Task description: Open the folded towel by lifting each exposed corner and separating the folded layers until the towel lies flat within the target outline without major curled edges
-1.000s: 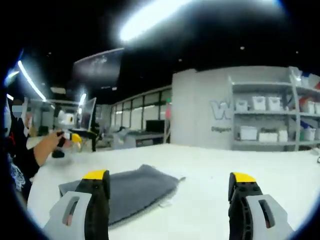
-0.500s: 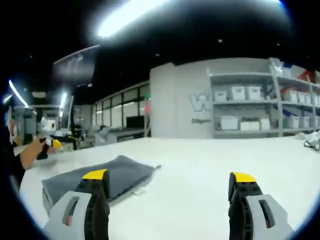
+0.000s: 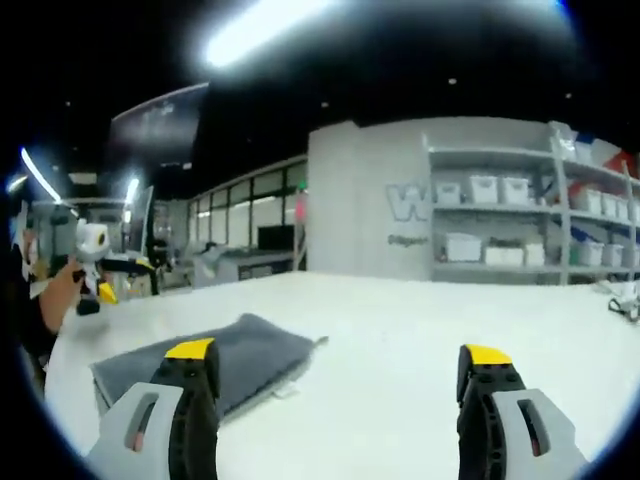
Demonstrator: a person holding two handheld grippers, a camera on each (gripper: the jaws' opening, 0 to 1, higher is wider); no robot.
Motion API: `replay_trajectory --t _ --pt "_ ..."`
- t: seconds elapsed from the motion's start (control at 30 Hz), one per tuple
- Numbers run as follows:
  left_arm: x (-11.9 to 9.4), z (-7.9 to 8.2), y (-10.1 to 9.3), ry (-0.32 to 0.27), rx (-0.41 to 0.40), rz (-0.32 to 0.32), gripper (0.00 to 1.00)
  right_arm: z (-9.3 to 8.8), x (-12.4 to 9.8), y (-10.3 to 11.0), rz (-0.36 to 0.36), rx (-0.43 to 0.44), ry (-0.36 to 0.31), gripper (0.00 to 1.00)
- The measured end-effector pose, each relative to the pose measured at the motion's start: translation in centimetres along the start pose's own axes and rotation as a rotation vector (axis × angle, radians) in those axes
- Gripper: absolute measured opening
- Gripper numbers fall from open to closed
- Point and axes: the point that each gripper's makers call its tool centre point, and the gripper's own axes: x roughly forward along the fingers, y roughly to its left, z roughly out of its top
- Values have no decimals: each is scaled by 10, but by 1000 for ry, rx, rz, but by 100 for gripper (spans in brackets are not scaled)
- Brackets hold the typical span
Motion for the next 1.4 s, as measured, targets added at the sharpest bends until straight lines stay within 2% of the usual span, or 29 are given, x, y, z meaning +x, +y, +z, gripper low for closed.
replay_trajectory --t 0.07,0.17,0.27,0.33,0.43,0.47,0.57,0.6,0.63,0.67,0.7,0.73,0.77,0.83,0.9,0.97,1.07,1.13,1.17,1.2,1.23,1.3,1.4 --pt "-3 8 -8 -1 20 -8 100 16 -2 1 -1 -32 -12 100" --pt "-10 20 -18 -20 39 -16 100 25 2 2 30 -35 23 99" --pt "-16 28 -24 -21 53 -9 100 23 8 15 153 -28 104 99" --pt "-19 33 -28 -20 66 3 100 32 12 17 192 -55 94 98" --pt "-21 38 -40 -4 91 -4 100 48 15 6 184 -62 74 98" --pt "-21 39 -42 -3 101 -6 100 56 15 2 201 -45 60 99" --pt "-20 48 -52 -4 136 -9 100 60 18 -12 222 -40 59 99" --pt "-19 50 -53 -7 139 -11 100 59 19 -21 212 -22 62 99" --pt "-17 53 -55 -14 137 -17 100 55 21 -48 103 53 77 98" --pt "-16 55 -57 -19 132 -22 100 57 22 -70 13 95 60 94" --pt "-15 56 -59 -24 130 -25 100 61 22 -80 -38 113 29 91" --pt "-14 57 -62 -27 128 -31 100 64 18 -99 -133 149 3 90" --pt "-14 57 -66 -29 130 -40 100 71 12 -103 -158 145 -39 92" --pt "-13 56 -69 -28 120 -55 100 81 6 -104 -178 174 -68 95" --pt "-12 49 -73 4 123 -62 100 95 4 -97 -175 90 -62 92" --pt "-11 42 -80 45 161 -79 100 109 7 -85 -165 5 -66 90" --pt "-6 41 -92 55 171 -86 100 118 24 -51 -65 -116 -9 94" --pt "-5 43 -99 58 177 -97 100 120 38 -34 -27 -195 10 93" --pt "-5 44 -100 58 178 -98 100 120 40 -31 -19 -201 15 93" --pt "-3 47 -108 62 192 -115 100 114 54 -14 32 -228 48 93" --pt "-3 47 -109 62 195 -117 100 113 56 -11 43 -236 51 93" --pt "-1 51 -114 63 211 -122 100 99 69 14 136 -258 85 93" --pt "4 55 -119 71 221 -126 100 87 81 26 202 -241 114 91"
